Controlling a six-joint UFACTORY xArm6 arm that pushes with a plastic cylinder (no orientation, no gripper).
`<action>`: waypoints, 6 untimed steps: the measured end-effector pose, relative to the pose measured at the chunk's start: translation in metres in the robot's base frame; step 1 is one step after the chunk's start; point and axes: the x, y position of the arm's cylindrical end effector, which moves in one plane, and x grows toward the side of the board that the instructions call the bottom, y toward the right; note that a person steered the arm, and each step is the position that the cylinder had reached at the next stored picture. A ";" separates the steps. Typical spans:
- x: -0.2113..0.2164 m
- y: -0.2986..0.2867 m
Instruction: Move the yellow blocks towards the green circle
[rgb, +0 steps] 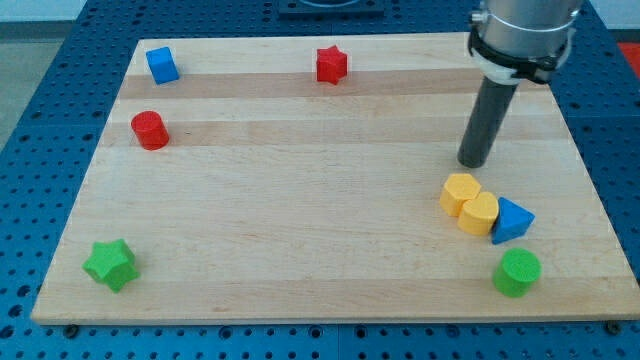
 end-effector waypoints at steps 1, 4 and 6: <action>0.006 -0.010; 0.063 0.004; 0.084 0.012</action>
